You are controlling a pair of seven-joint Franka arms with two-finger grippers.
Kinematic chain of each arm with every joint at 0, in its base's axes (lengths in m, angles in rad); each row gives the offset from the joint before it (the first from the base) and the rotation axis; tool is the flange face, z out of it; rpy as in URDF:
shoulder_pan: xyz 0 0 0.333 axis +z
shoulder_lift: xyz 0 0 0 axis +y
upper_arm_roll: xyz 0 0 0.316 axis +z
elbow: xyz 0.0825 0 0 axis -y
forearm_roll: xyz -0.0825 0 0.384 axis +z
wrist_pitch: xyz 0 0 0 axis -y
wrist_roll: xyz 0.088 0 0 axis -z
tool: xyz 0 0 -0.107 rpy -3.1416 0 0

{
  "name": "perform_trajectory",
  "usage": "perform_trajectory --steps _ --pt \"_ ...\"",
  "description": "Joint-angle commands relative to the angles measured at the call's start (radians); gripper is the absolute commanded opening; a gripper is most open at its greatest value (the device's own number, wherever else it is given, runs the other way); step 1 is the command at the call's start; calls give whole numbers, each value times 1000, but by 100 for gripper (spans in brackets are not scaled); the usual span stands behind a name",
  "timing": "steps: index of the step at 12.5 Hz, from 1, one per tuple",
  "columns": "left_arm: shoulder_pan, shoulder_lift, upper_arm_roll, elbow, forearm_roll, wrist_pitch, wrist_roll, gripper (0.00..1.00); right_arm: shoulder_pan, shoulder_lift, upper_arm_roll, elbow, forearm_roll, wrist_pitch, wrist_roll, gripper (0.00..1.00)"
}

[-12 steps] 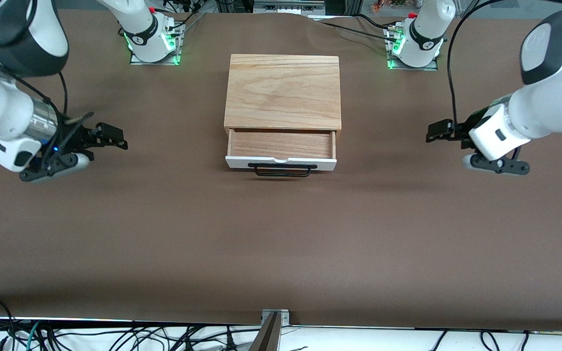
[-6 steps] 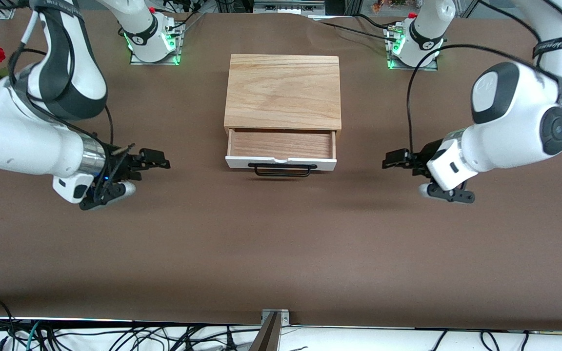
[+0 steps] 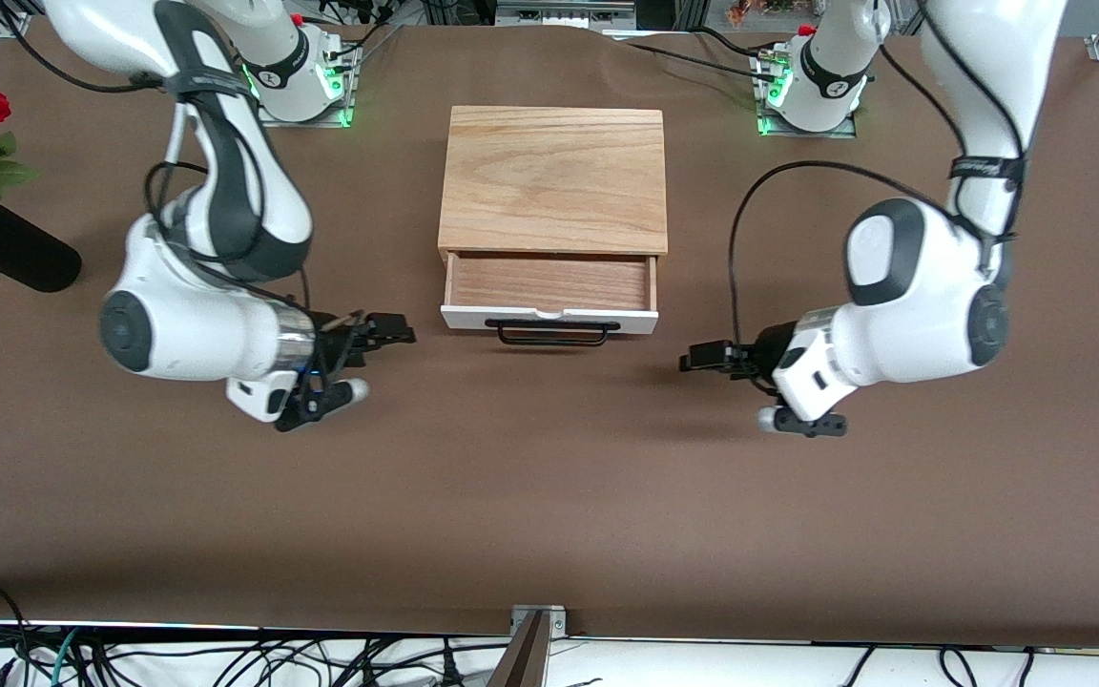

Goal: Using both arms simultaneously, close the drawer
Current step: 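Bring both grippers against the white drawer front beside the black handle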

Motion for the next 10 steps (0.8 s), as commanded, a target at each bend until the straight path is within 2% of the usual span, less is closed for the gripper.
perform_trajectory --steps 1,6,10 --pt "-98 60 8 31 -26 53 -6 100 14 59 2 32 79 47 15 100" --pt "-153 94 8 15 -105 50 11 100 42 136 22 29 84 150 14 100" --pt "-155 94 8 3 -105 44 9 100 73 136 22 5 84 136 21 100"
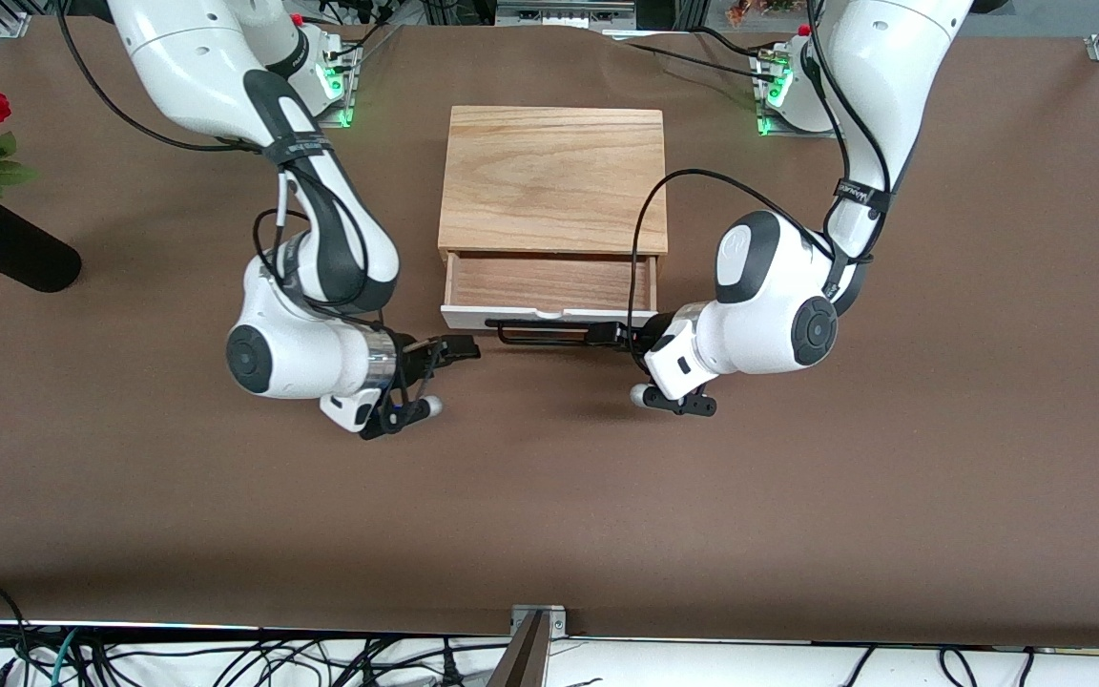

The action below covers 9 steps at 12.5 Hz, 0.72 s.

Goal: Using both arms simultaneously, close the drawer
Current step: 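Bring both grippers against the white drawer front beside the black handle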

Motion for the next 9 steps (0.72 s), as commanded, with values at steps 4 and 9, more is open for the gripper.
perform_trajectory --steps 4,9 --pt "-20 1 11 -4 -26 -11 11 100 -8 -6 2 -1 17 -61 7 100" --pt "-32 1 11 -16 -26 -11 8 100 -14 -16 0 -2 38 -157 5 100"
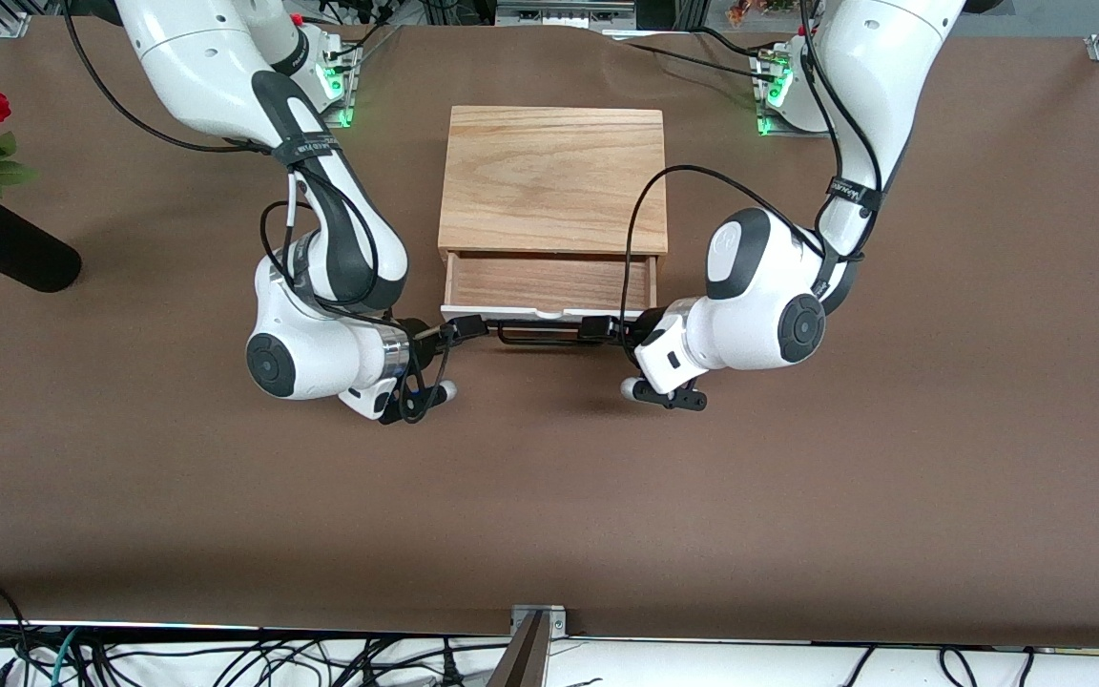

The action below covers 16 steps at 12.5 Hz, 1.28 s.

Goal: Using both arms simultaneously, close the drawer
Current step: 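Bring both grippers against the white drawer front beside the black handle, then push the drawer front into the wooden cabinet with both grippers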

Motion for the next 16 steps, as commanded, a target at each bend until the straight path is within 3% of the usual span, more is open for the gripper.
perform_trajectory --steps 1,9,16 --pt "-15 0 11 -9 -26 -7 8 100 -10 -15 2 -4 20 -30 -1 100" --pt "-16 -16 1 -58 -28 -13 -4 100 -8 -23 4 -43 32 -87 6 100" --pt "-9 -54 1 -102 -26 -113 -3 100 -4 -23 29 -66 35 -169 7 100"
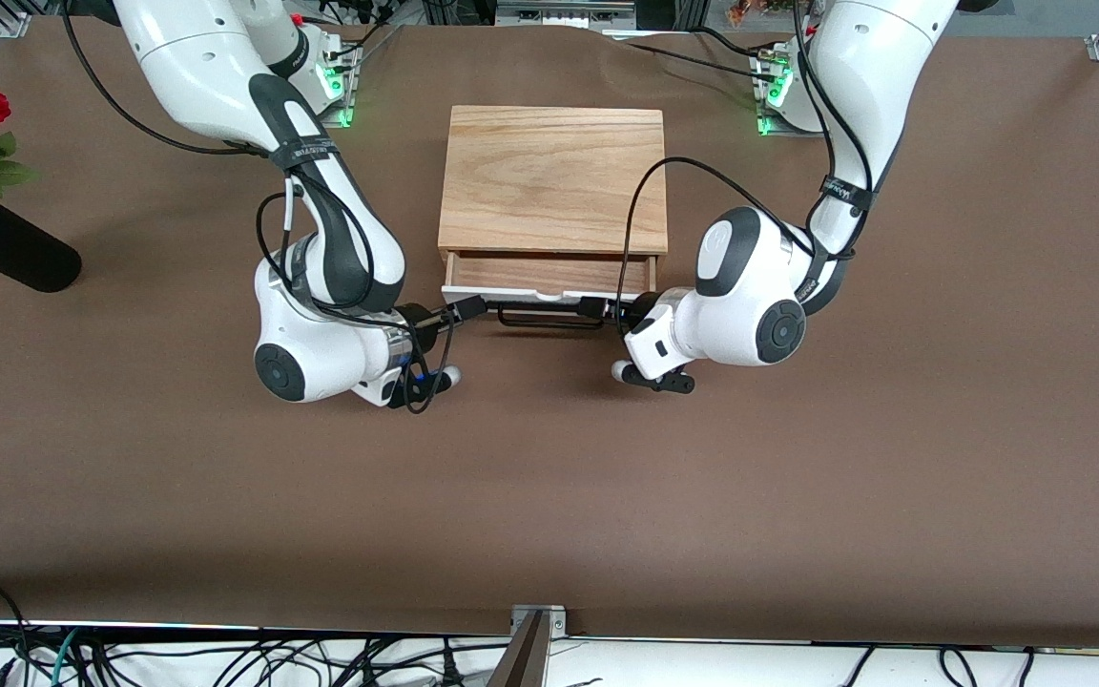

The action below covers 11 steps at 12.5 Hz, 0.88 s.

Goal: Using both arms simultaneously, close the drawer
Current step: 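Push the drawer front into the wooden cabinet with both grippers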

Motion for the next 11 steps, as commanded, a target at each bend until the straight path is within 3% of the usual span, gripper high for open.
perform_trajectory --steps 1,6,11 --pt "0 -63 1 -88 -26 -14 3 100 4 -23 18 -58 17 -49 -4 100" --pt "-2 -123 -37 -216 -28 -14 -3 100 7 -23 52 -129 37 -86 -5 100" --pt "-2 -197 -56 -274 -28 -60 -14 100 -25 -23 46 -103 71 -141 -17 100"
